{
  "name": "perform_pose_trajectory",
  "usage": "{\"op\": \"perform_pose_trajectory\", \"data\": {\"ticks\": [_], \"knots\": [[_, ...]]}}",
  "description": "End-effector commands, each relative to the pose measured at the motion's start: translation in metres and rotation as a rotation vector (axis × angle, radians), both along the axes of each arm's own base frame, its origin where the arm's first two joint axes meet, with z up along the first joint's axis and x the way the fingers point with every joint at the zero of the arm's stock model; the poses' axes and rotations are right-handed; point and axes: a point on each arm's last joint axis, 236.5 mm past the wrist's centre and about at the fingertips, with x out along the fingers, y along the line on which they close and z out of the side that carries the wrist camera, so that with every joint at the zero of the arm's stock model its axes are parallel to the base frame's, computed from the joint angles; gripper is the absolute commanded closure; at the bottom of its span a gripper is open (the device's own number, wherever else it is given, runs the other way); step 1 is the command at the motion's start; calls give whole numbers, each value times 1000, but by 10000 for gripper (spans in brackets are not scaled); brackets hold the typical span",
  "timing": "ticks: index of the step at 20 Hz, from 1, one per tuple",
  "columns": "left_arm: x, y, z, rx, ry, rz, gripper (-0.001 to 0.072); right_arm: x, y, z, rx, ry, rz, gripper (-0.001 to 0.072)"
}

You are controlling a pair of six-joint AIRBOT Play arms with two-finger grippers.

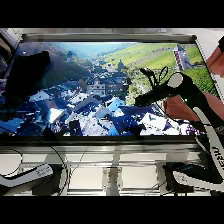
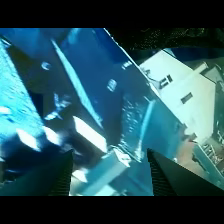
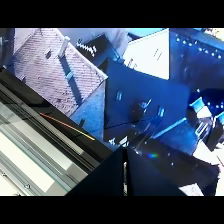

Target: Fold the clothes and pants, and hang the long-sleeved shirts on hangers.

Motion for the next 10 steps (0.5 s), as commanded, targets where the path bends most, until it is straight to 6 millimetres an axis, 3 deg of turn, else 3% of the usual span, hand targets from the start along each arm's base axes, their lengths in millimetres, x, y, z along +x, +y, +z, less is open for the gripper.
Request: {"op": "perform_pose_trajectory", "data": {"ticks": [1, 10], "knots": [[0, 1, 0, 1, 0, 0, 176, 0, 0, 0, 0, 0, -1, 699], [0, 0, 0, 1, 0, 0, 176, 0, 0, 0, 3, 2, -1, 699]]}}
